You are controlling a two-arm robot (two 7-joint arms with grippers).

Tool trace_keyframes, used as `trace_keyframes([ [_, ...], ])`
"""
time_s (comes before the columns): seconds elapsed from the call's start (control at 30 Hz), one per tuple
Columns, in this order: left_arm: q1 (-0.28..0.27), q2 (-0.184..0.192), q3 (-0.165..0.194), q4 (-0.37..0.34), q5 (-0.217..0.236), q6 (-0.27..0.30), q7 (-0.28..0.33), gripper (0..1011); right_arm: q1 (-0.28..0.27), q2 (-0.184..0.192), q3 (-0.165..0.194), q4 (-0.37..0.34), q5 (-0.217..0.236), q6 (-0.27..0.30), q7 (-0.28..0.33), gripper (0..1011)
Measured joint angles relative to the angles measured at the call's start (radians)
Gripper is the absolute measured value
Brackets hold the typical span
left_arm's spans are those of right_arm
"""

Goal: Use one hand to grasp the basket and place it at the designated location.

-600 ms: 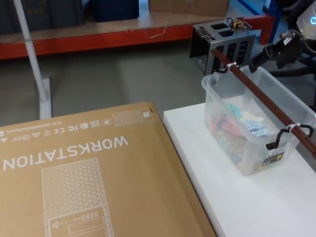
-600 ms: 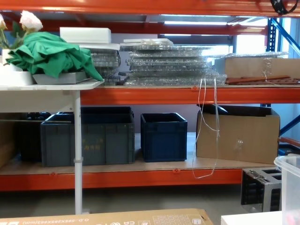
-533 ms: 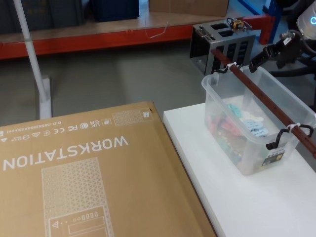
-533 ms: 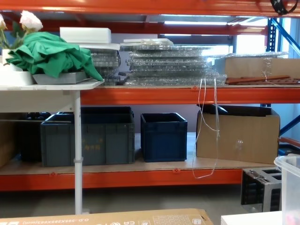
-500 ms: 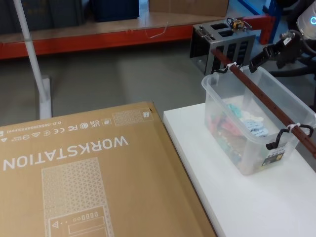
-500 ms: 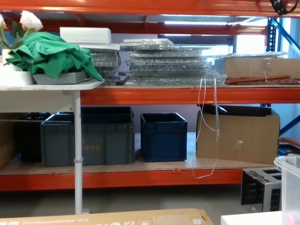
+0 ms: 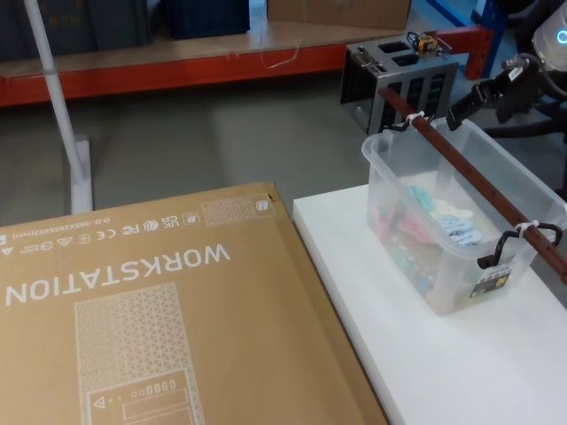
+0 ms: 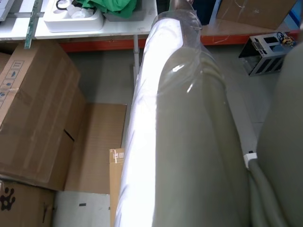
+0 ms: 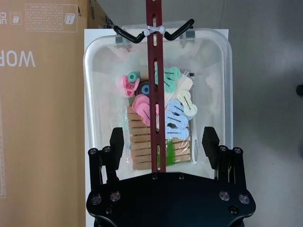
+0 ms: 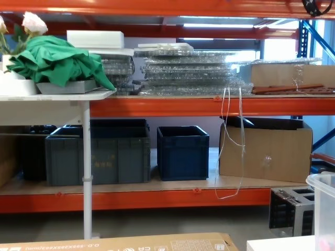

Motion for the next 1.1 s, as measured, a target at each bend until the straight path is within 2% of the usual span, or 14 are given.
trace_keyframes([
  [0.3,0.000,0.000,0.000,0.000,0.000,0.000,0.000,0,0.000,0.000,0.000,0.000,0.000,0.000,0.000,1000],
  [0.63,0.000,0.000,0.000,0.000,0.000,0.000,0.000,0,-0.010,-0.009,-0.003,0.016,0.007,-0.029,0.002,1000],
  [1.1,0.000,0.000,0.000,0.000,0.000,0.000,0.000,0,-0.013,-0.051,-0.031,0.086,-0.003,-0.058,0.009,1000],
])
